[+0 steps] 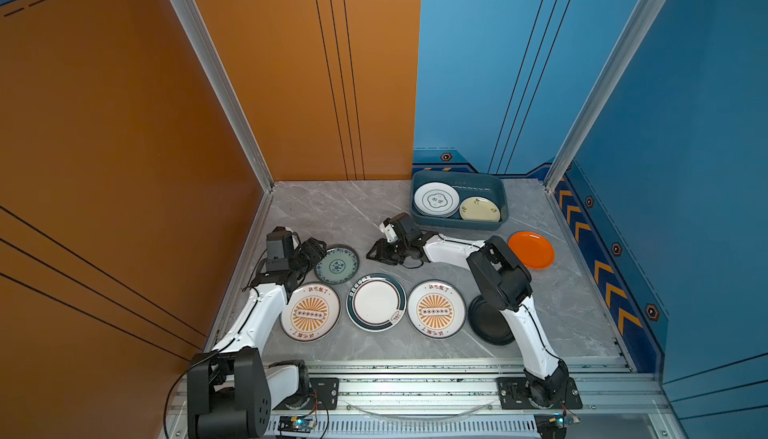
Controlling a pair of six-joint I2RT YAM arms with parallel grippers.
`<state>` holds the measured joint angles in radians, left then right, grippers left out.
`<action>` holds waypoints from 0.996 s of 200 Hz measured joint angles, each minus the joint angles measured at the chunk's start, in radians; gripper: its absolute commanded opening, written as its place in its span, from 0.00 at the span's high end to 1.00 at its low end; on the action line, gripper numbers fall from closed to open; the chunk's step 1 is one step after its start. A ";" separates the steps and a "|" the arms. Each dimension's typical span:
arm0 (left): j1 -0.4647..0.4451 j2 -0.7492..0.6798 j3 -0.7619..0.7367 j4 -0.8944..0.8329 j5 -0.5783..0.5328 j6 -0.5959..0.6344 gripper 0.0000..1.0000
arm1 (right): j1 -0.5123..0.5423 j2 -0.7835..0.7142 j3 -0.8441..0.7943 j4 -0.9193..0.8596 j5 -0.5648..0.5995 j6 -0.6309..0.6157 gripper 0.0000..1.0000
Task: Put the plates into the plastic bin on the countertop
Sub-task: 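Move the right gripper from the bin toward the blue-floral plate, then grasp the blue-floral plate rim with the right gripper and tilt it up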
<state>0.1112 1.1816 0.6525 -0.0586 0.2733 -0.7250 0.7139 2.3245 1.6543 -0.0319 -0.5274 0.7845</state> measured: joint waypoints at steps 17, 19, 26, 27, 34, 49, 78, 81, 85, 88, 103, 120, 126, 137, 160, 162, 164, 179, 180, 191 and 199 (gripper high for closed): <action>0.005 0.003 -0.013 0.011 0.005 -0.003 0.34 | 0.011 0.027 0.045 -0.001 0.000 0.006 0.58; 0.006 0.003 -0.014 0.011 0.006 -0.005 0.34 | 0.013 0.029 0.049 -0.002 0.000 0.006 0.58; 0.008 0.006 -0.017 0.015 0.007 -0.006 0.34 | 0.018 0.040 0.063 -0.002 0.000 0.006 0.58; 0.008 0.007 -0.018 0.016 0.008 -0.006 0.34 | 0.019 0.042 0.066 -0.002 0.000 0.007 0.58; 0.011 0.012 -0.021 0.021 0.011 -0.008 0.34 | 0.025 0.052 0.079 -0.003 -0.001 0.007 0.58; 0.017 0.020 -0.026 0.033 0.019 -0.010 0.34 | 0.036 0.069 0.103 -0.005 -0.004 0.010 0.58; 0.024 0.025 -0.029 0.048 0.029 -0.019 0.34 | 0.051 0.085 0.122 -0.005 -0.013 0.014 0.58; 0.025 0.025 -0.029 0.049 0.030 -0.021 0.34 | 0.051 0.086 0.126 -0.006 -0.014 0.015 0.58; 0.026 0.025 -0.029 0.051 0.031 -0.021 0.34 | 0.052 0.089 0.133 -0.009 -0.017 0.018 0.58; 0.027 0.025 -0.030 0.053 0.032 -0.023 0.34 | 0.053 0.093 0.139 -0.011 -0.018 0.020 0.58; 0.030 0.026 -0.030 0.061 0.037 -0.026 0.34 | 0.057 0.102 0.153 -0.013 -0.020 0.026 0.60; 0.033 0.031 -0.030 0.069 0.045 -0.028 0.34 | 0.060 0.111 0.163 -0.012 -0.021 0.033 0.62; 0.033 0.032 -0.031 0.071 0.045 -0.028 0.34 | 0.060 0.113 0.166 -0.013 -0.021 0.037 0.64; 0.033 0.032 -0.032 0.071 0.046 -0.028 0.33 | 0.060 0.121 0.173 -0.011 -0.023 0.046 0.66; 0.033 0.033 -0.041 0.078 0.051 -0.028 0.33 | 0.060 0.134 0.183 -0.003 -0.027 0.066 0.74; 0.033 0.033 -0.042 0.079 0.052 -0.028 0.33 | 0.060 0.135 0.184 -0.002 -0.027 0.068 0.75; 0.033 0.033 -0.042 0.078 0.052 -0.028 0.33 | 0.060 0.136 0.185 -0.001 -0.027 0.071 0.75; 0.033 0.038 -0.045 0.079 0.056 -0.028 0.33 | 0.060 0.145 0.189 0.008 -0.027 0.087 0.82; 0.033 0.038 -0.045 0.079 0.056 -0.028 0.33 | 0.060 0.145 0.188 0.010 -0.027 0.084 0.83; 0.033 0.040 -0.045 0.080 0.061 -0.029 0.33 | 0.059 0.150 0.188 0.012 -0.027 0.095 0.88; 0.033 0.040 -0.045 0.084 0.063 -0.028 0.33 | 0.058 0.152 0.188 0.014 -0.027 0.100 0.90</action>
<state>0.1440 1.2217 0.6079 0.0254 0.3363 -0.7532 0.7723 2.4767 1.8427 -0.0174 -0.5545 0.8845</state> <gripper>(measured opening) 0.665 0.133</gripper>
